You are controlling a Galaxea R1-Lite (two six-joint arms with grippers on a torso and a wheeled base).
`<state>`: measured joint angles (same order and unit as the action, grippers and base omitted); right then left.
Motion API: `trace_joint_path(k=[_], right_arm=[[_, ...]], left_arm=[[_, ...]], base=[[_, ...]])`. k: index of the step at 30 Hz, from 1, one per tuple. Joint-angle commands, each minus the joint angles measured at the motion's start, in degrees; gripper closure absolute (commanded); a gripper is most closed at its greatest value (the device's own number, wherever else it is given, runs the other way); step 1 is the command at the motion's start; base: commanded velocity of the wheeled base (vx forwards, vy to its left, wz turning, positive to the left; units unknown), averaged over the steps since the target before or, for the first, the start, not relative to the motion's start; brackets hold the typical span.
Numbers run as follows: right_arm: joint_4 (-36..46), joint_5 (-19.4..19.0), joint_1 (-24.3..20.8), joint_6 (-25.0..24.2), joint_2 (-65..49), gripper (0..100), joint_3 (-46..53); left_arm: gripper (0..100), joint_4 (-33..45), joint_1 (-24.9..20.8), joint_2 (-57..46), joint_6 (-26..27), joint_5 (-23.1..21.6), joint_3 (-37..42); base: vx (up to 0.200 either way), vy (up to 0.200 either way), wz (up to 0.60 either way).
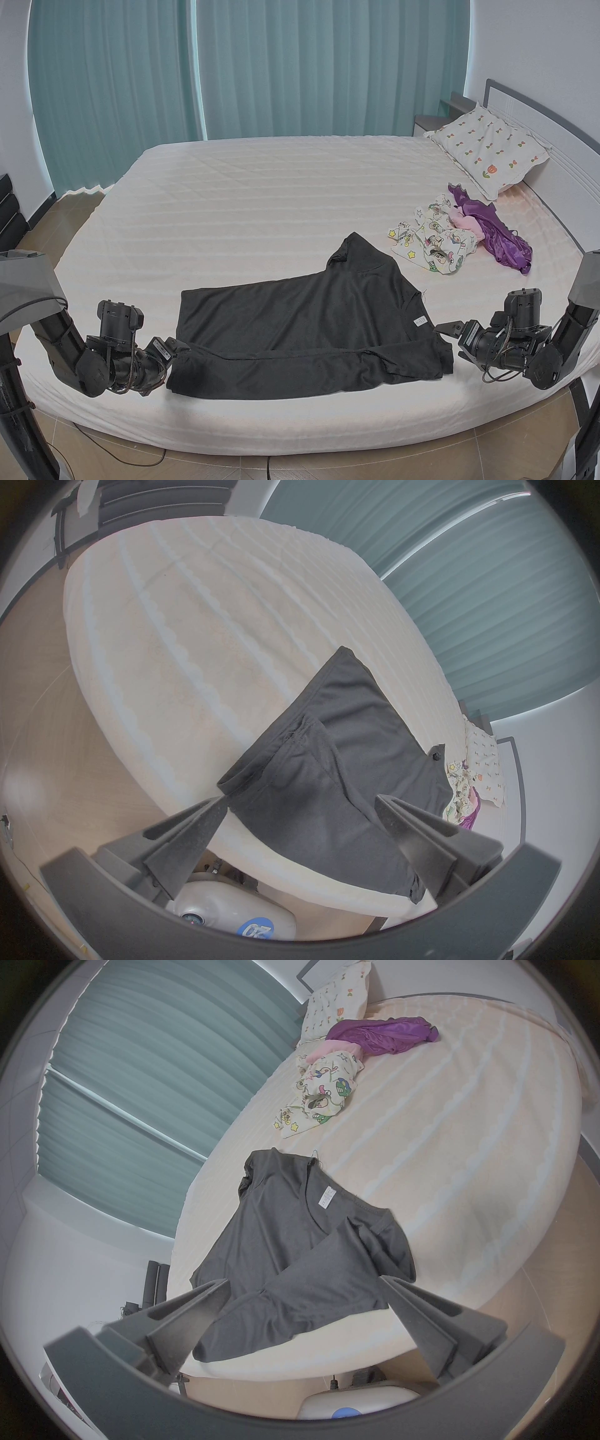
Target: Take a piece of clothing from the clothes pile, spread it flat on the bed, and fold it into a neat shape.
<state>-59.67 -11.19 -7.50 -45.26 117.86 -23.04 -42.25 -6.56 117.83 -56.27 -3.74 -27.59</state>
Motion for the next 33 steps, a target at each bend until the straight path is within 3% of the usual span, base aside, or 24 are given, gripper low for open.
trace_joint_path(k=[1, 7, 12, 15, 20, 23, 25, 33], right_arm=[[-2.11, -1.29, 1.96, 0.0, 4.13, 0, 0.54], [-5.89, -1.55, 2.66, 0.09, 5.54, 0, 1.68], [-5.98, -1.55, 2.14, 0.09, 5.45, 0, 2.12], [-5.98, -1.55, 2.14, 0.09, 5.45, 0, 2.56], [-6.07, -1.55, 2.05, 0.97, 5.01, 0, 3.0], [-6.07, -1.55, 2.05, 1.05, 5.01, 0, 2.91], [-6.16, -1.55, 2.05, 1.05, 5.1, 0, 3.0], [-6.16, -1.55, 2.05, 1.05, 5.1, 0, 3.0]], left_arm=[[0, -0.2, 0.05, 0.29, -0.15, -0.12, 0.78], [0, -0.29, -0.03, 1.87, 1.96, -0.21, 2.36], [0, -0.99, 0.23, 4.16, 10.04, -0.21, 5.26], [0, -3.27, 0.32, 4.6, 12.15, -0.21, 6.67], [0, -16.63, 0.14, 10.05, 18.57, 0.67, 12.38], [0, -22.08, -0.03, 12.07, 19.89, 0.75, 14.49], [0, -29.64, -0.12, 14.97, 21.03, 0.84, 17.39], [0, -33.33, -2.41, 16.55, 24.02, 1.19, 20.73]], base=[[0.2, 0.0, 0.0], [0.067, 0.0, 0.0], [0.0, 0.0, 0.0], [0.0, 0.0, 0.0], [0.0, 0.0, 0.0], [0.0, 0.0, 0.0], [0.0, 0.0, 0.0], [0.0, 0.0, 0.0]])
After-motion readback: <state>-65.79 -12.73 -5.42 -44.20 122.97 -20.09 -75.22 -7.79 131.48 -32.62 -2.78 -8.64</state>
